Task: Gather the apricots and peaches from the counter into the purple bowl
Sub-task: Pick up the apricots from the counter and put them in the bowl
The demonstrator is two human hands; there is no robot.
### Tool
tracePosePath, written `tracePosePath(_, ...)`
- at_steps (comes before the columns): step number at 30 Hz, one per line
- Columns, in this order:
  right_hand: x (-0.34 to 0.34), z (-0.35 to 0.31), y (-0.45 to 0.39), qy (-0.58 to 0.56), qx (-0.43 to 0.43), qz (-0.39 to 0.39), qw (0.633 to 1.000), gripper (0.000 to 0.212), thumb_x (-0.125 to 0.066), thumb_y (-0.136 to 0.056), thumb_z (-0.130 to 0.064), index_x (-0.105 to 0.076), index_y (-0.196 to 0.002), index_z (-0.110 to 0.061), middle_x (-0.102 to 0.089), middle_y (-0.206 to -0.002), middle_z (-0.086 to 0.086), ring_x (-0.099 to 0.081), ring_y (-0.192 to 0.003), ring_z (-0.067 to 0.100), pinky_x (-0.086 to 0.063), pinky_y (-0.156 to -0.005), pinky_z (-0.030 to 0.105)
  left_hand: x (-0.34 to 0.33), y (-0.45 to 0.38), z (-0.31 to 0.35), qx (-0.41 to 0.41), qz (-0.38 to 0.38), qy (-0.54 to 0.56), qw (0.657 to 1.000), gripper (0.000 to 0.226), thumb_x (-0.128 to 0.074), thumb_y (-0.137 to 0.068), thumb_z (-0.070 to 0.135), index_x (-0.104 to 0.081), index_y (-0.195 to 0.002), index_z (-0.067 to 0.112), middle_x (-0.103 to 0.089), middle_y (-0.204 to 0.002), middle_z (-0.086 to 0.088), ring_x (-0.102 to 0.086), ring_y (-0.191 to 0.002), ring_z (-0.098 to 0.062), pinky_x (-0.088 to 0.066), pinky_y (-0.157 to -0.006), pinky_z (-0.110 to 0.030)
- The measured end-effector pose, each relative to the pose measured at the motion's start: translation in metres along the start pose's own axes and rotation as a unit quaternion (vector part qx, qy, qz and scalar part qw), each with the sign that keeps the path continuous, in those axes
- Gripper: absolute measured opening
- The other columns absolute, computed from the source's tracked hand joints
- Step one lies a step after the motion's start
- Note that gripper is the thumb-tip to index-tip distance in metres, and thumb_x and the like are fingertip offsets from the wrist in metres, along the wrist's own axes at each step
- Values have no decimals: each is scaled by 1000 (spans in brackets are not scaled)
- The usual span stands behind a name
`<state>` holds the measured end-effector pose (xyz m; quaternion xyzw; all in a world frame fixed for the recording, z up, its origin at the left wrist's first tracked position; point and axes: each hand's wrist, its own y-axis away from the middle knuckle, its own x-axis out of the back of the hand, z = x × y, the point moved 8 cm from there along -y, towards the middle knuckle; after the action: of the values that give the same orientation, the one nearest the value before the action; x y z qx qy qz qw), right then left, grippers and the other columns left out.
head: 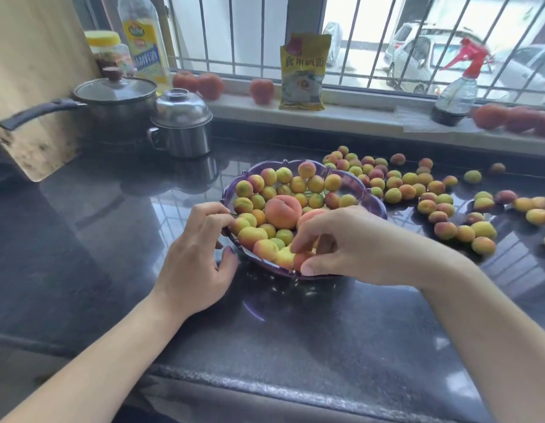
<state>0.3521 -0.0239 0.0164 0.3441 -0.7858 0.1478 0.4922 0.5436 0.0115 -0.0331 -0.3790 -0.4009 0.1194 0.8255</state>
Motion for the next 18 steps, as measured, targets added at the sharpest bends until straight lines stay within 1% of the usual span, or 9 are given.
tracePosePath(3, 0, 1, -2, 19, 0, -17, 1000, 23, -65, -97, -26, -75, -116, -36, -62, -110, -23, -60, -102, 5, -51, -94, 29, -1, 0, 0, 0, -3, -1, 1000, 35, -53, -86, 24, -57, -118, 8, -52, -128, -6, -56, -108, -15, -55, -74, -31)
tracePosePath(5, 3, 2, -2, 22, -12, -14, 1000, 25, -65, -97, -22, -76, -115, -37, -64, -112, -23, -61, -105, 6, -52, -98, 31, -2, 0, -1, 2, -6, -1, 1000, 36, -52, -86, 24, -57, -118, 7, -53, -128, -7, -56, -109, -15, -56, -74, -33)
tracePosePath(8, 4, -2, -4, 32, -10, 2, 999, 21, -68, -95, -22, -78, -110, -34, -68, -110, -20, -63, -102, 6, -55, -94, 31, -1, 1, -2, 1, -8, -1, 1000, 36, -53, -86, 23, -57, -118, 7, -52, -128, -7, -55, -108, -15, -58, -72, -36)
tracePosePath(13, 4, -7, -5, 51, -9, 13, 999, 17, -68, -95, -23, -77, -107, -31, -69, -107, -18, -64, -96, 5, -57, -89, 25, -1, 0, 0, -2, -7, 3, 1000, 35, -52, -86, 24, -54, -119, 11, -50, -129, -4, -55, -108, -15, -60, -71, -38)
tracePosePath(14, 6, -7, -3, 52, -3, 26, 998, 17, -68, -95, -24, -77, -108, -31, -70, -107, -18, -64, -94, 3, -57, -86, 23, -1, 0, 0, -1, -8, 3, 1000, 35, -52, -86, 24, -54, -119, 11, -50, -129, -4, -55, -108, -15, -60, -71, -39)
tracePosePath(15, 12, -5, 0, 42, 0, 56, 998, 16, -68, -95, -24, -77, -107, -30, -71, -104, -17, -65, -90, 1, -56, -83, 20, -1, 0, 0, 1, -8, 2, 1000, 35, -52, -86, 24, -54, -119, 11, -50, -129, -4, -55, -107, -15, -60, -70, -39)
tracePosePath(16, 23, 1, 4, 17, -4, 109, 994, 15, -67, -96, -23, -78, -105, -29, -72, -100, -17, -65, -86, 0, -55, -79, 17, -1, 1, 0, 2, -8, 1, 1000, 35, -52, -86, 24, -55, -119, 11, -50, -129, -5, -55, -107, -15, -60, -70, -40)
tracePosePath(17, 38, 14, 9, -22, -20, 181, 983, 14, -67, -96, -22, -78, -102, -27, -72, -93, -16, -65, -81, 0, -54, -75, 15, -1, 1, 0, 2, -9, 0, 1000, 35, -52, -86, 24, -55, -119, 10, -51, -129, -5, -55, -107, -15, -60, -70, -39)
tracePosePath(18, 54, 31, 15, -63, -39, 260, 963, 12, -67, -96, -21, -78, -99, -26, -71, -88, -16, -66, -76, 1, -53, -71, 15, -2, 1, 0, 1, -12, -2, 1000, 35, -53, -86, 24, -55, -119, 10, -51, -129, -6, -55, -108, -15, -60, -70, -39)
